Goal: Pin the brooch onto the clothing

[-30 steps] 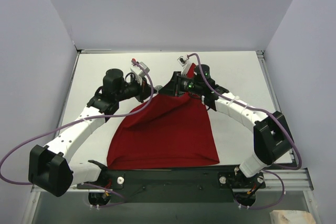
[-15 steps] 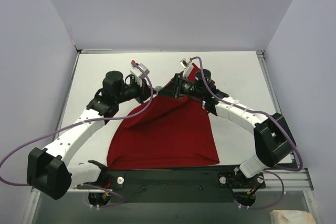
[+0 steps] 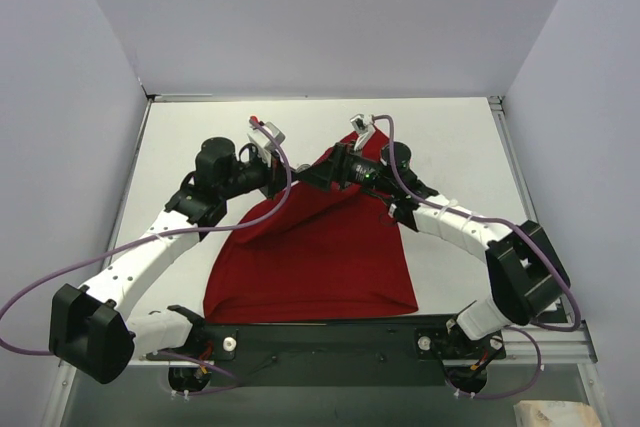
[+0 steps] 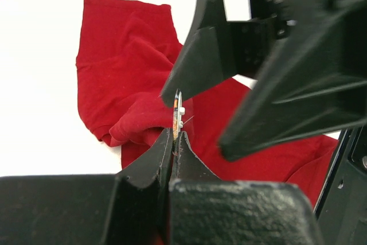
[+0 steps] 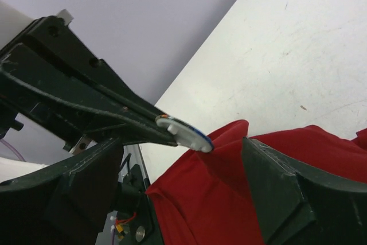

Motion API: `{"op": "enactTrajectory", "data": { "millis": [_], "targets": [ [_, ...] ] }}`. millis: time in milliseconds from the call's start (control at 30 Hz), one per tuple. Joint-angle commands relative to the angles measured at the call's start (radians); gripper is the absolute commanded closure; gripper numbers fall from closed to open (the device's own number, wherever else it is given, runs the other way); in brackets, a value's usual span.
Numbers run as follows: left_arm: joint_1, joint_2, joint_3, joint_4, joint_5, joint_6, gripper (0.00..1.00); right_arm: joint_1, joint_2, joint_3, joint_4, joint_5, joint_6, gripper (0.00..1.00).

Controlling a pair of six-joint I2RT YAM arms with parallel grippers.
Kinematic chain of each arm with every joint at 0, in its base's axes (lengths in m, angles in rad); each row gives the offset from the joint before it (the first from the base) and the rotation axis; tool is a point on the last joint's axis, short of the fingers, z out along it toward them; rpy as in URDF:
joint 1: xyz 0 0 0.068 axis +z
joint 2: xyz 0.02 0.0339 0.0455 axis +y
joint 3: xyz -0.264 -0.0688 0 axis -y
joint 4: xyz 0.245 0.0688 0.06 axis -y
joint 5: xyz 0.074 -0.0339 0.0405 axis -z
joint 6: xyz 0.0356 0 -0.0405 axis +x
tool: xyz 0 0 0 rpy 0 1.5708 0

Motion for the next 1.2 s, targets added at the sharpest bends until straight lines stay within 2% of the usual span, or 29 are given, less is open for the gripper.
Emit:
{"op": "enactTrajectory", "data": {
  "millis": [0,100,300,500,667,833,1000,1167],
  "targets": [
    [0.003,-0.027,0.004,0.051,0.015,-0.02,1.0,0.002,-0.116,-0.032,0.168,0.017,-0.059,0.08],
    [0.006,-0.021,0.004,0.059,0.012,-0.026,1.0,0.001,-0.153,-0.046,0.133,0.035,-0.106,0.0],
    [0.011,0.005,0.019,0.056,-0.034,-0.024,1.0,-0.01,-0.207,-0.054,0.047,0.071,-0.155,0.0],
    [0.028,0.055,0.096,-0.048,-0.237,0.003,1.0,-0.036,-0.236,-0.066,-0.046,0.1,-0.183,0.0],
    [0.038,0.121,0.173,-0.121,-0.297,0.029,1.0,-0.055,-0.245,-0.083,-0.088,0.118,-0.192,0.0],
    [0.038,0.163,0.203,-0.167,-0.416,0.04,1.0,-0.062,-0.244,-0.095,-0.117,0.115,-0.197,0.0],
    [0.038,0.178,0.206,-0.179,-0.429,0.045,1.0,-0.065,-0.23,-0.091,-0.125,0.109,-0.194,0.0],
    [0.038,0.169,0.193,-0.159,-0.337,0.052,1.0,-0.065,-0.184,-0.062,-0.085,0.056,-0.198,0.0]
  ]
}}
